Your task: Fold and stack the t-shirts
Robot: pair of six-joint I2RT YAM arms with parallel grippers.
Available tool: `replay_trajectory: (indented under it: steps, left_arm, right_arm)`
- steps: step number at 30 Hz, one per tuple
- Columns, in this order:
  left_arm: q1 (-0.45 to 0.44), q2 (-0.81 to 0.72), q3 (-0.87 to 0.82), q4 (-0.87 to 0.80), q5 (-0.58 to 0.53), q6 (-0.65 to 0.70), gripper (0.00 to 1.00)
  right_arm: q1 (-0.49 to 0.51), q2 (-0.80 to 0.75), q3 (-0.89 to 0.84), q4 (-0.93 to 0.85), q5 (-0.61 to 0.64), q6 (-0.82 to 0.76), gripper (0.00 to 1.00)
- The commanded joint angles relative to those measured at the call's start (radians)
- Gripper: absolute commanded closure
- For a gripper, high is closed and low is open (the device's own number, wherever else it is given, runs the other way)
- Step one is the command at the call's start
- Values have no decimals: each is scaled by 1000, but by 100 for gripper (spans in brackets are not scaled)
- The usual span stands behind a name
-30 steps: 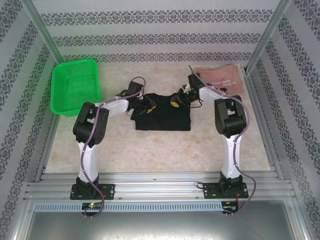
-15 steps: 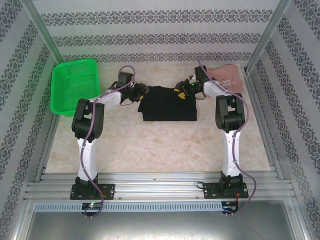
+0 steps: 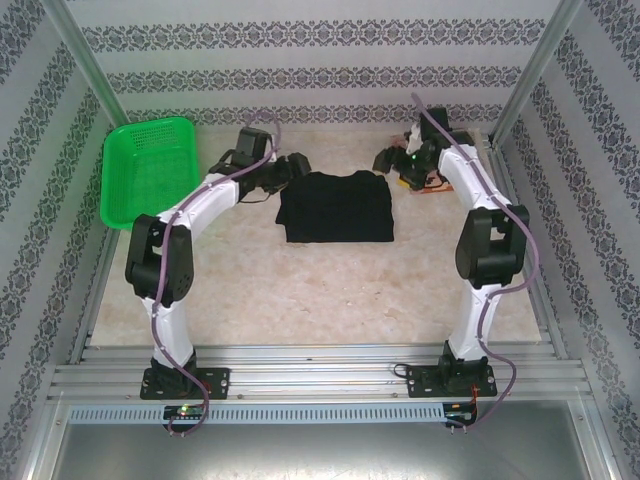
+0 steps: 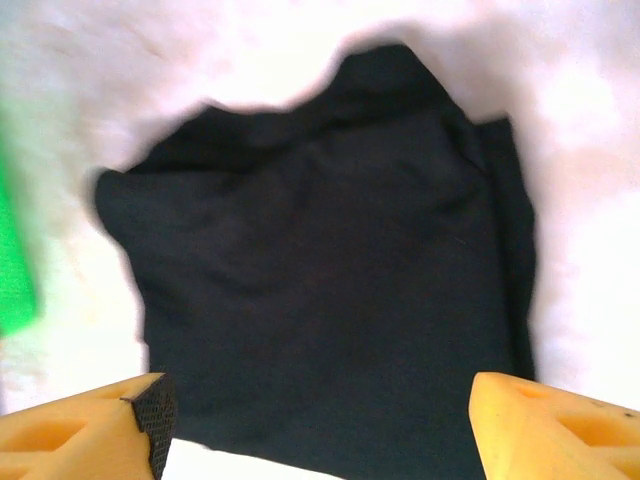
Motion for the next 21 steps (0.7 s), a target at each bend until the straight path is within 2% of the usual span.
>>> replay_trajectory:
  steps: [1, 4, 12, 19, 21]
  left_arm:
    - [-28, 62, 23, -100, -26, 110, 26]
    - [-32, 139, 70, -82, -21, 83, 26]
    - [-4, 292, 161, -170, -142, 14, 27]
    - [24, 376, 182, -256, -166, 17, 27]
    - [26, 383, 173, -254, -157, 19, 27]
  right_arm:
    - [5, 79, -44, -57, 80, -84, 22]
    - [13, 132, -20, -48, 78, -111, 21]
    - [53, 309, 131, -115, 112, -145, 22]
    - [130, 406, 317, -294, 275, -176, 27]
    - [156, 422, 347, -321, 254, -186, 28]
